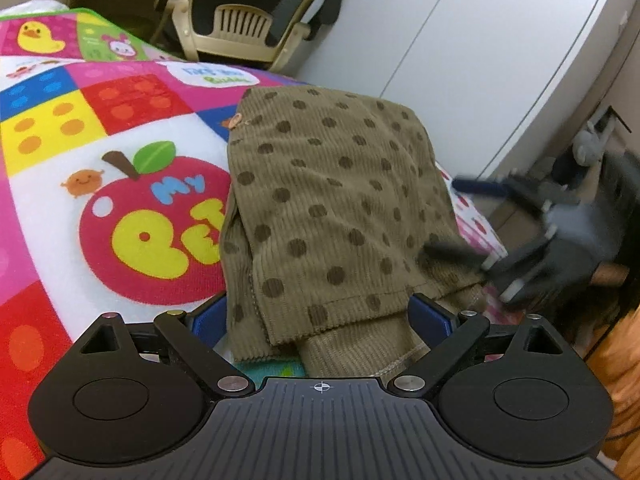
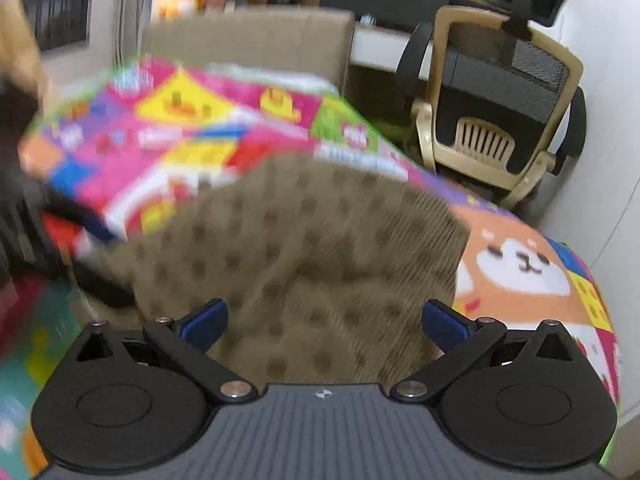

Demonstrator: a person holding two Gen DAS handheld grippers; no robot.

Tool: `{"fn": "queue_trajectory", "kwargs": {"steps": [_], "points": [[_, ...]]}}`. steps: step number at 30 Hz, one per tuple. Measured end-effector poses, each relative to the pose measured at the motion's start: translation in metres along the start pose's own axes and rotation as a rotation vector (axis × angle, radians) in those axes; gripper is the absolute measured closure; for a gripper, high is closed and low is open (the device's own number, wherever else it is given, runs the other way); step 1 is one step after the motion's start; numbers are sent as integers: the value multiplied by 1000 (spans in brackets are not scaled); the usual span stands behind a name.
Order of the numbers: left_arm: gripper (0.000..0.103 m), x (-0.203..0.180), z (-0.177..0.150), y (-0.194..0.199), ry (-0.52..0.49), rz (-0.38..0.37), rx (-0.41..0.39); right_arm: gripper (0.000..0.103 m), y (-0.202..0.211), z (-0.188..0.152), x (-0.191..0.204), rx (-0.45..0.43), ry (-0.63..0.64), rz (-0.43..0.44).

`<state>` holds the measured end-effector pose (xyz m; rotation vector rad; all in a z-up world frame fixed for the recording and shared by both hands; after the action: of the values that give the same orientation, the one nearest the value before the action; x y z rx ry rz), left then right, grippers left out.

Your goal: Fold clothes

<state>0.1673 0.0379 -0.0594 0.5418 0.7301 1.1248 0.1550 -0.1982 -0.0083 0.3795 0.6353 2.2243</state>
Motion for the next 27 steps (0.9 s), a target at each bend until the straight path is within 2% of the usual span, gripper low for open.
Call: {"fn": "queue_trajectory", "kwargs": {"steps": [1,4,6,9,12,13,17,20,22,25,27], "points": [[7,-1,0,0,-2,3,0,0,4,7,-9,-35,-27,-16],[7,-3,0,0,-9,13,1,0,-3,23,-43,-100,-146,-171],[7,-3,-1,0,-9,15,1,0,-21,26,-66,-82,-222,-237],[7,-4,-1,0,-7,18,-1,0,-60,17,-93,24,-260,-296],[6,-4,-1,-1,-6,17,-2,0,-77,1,-104,61,-252,-333],[6,-4,-1,-1,-8,14,-3,0,-74,1,-108,61,-277,-325],[5,2,1,1,16,-9,-3,0,-69,-7,-103,106,-220,-391],[5,14,10,14,87,-77,-56,0,-48,-12,-102,65,-291,-306],[5,21,22,20,123,-100,-101,0,-32,-17,-108,9,-430,-160],[5,25,41,13,153,-94,-112,0,-16,-26,-119,-65,-662,78],[5,23,48,-5,154,-59,-78,0,-22,-32,-121,-64,-726,120]]}}
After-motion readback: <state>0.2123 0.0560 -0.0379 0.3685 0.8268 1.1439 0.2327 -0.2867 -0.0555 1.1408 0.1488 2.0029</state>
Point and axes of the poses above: each gripper's, at about its wrist camera, not at the fingertips, and y roughly against the way its jaws point, x to its left, z to its top, the point moved 1 cm from there along -y, roughly the way its jaws point, and after that the axes turned 13 degrees about z, right-handed, at the moved point
